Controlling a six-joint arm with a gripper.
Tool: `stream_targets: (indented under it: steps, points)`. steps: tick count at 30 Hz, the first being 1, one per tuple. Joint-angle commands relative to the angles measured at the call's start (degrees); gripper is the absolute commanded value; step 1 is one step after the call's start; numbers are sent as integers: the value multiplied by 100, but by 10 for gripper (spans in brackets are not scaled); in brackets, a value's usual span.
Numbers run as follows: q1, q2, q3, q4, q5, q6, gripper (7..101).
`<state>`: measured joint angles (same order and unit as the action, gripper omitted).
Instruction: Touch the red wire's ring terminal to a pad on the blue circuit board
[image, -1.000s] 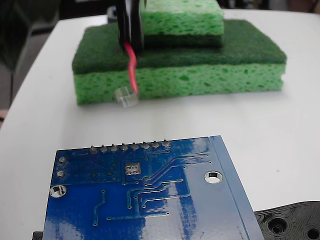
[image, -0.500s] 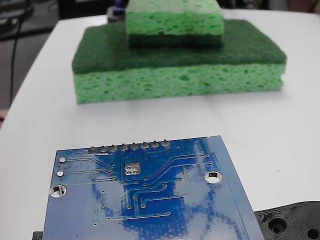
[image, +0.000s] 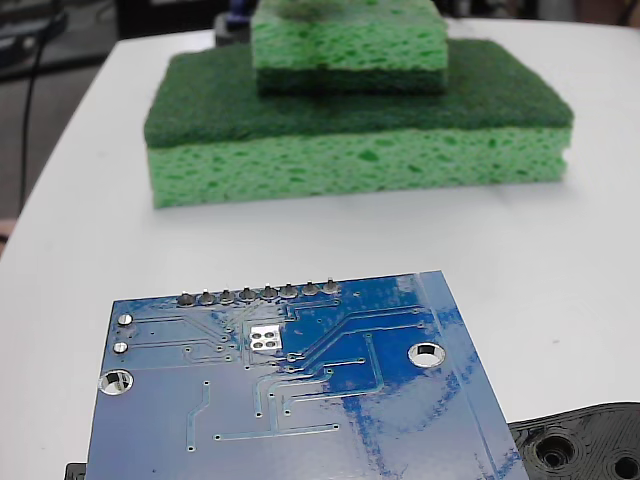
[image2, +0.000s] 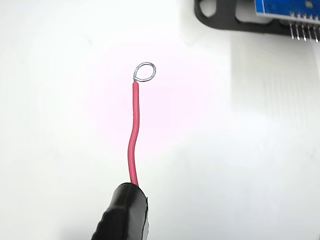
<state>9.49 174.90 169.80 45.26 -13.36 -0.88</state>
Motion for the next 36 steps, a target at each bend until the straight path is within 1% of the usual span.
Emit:
stream_targets:
  steps: [1,4,6,11,36]
  points:
    - [0,9,62,-35,123,9,1003]
    - [0,9,158,-70,281,79,1003]
    - [-9,9,185,-88,510,202,1003]
    - [-9,9,185,-70,308,88,1003]
    - [-9,9,185,-70,334,105,1003]
